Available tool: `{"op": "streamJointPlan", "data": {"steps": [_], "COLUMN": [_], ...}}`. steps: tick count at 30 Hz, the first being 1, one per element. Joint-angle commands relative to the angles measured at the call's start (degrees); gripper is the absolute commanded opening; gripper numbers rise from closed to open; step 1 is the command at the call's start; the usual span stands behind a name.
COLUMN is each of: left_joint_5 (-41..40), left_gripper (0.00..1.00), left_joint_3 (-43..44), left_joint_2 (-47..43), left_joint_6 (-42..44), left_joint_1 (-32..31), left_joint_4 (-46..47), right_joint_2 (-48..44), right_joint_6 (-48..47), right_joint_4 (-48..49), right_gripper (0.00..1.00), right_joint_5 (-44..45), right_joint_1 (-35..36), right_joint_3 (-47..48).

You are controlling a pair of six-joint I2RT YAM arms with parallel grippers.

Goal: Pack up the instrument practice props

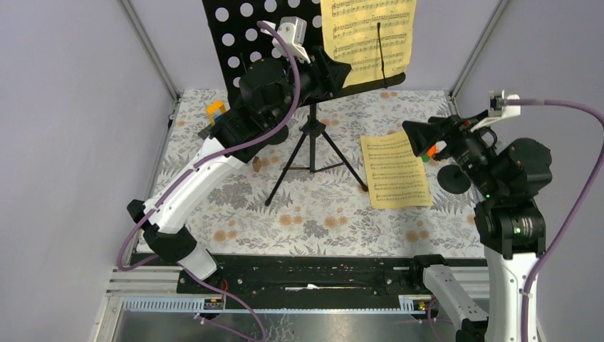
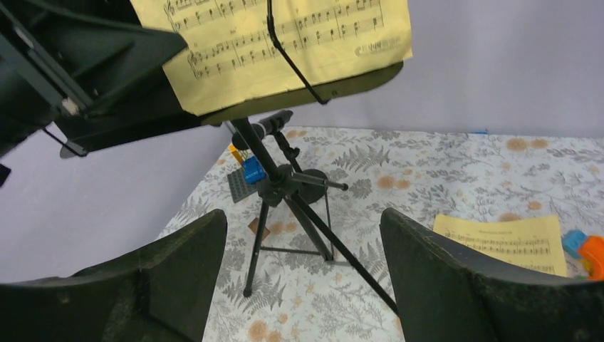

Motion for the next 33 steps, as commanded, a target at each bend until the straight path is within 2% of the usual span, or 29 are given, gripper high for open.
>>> {"op": "streamJointPlan", "data": {"steps": [1,11,17,21,24,30,33], "left_joint_5": [-1.83,0.28,-0.37,-1.17,-0.44,0.26,0.19], "left_gripper": [0.51,0.57,0.57,0.57,0.56,0.43,0.32], "left_joint_3": [-2.78,-3.12,-0.52,0.66,1.77,3.21,4.23], "left_joint_2": [-1.9,-1.29,0.47,1.46,2.39,4.25,5.26], "left_joint_6": [4.11,8.4,10.98,13.53,13.75,13.46,13.49], "left_joint_1": [-0.05,-0.09,-0.04,-0.01,-0.02,0.02,-0.01], "left_joint_4": [8.94,14.99,15.92,16.66,16.66,18.37,18.42], "right_joint_2": [5.74,17.69,22.39,26.67,30.03,32.98,34.36], "right_joint_6": [0.98,4.99,6.53,7.27,7.46,8.8,9.36], "right_joint_4": [6.71,10.52,11.68,12.07,11.0,13.02,13.33], "right_gripper": [0.85,0.85,0.79,0.69,0.68,0.59,0.55], "right_joint_5": [-2.1,-9.45,-12.39,-15.35,-16.33,-19.23,-20.62], "right_joint_1": [-0.3,-0.33,-0.33,-0.33,-0.3,-0.27,-0.33], "right_joint_3": [4.54,15.93,20.29,24.76,28.14,28.08,28.44]}}
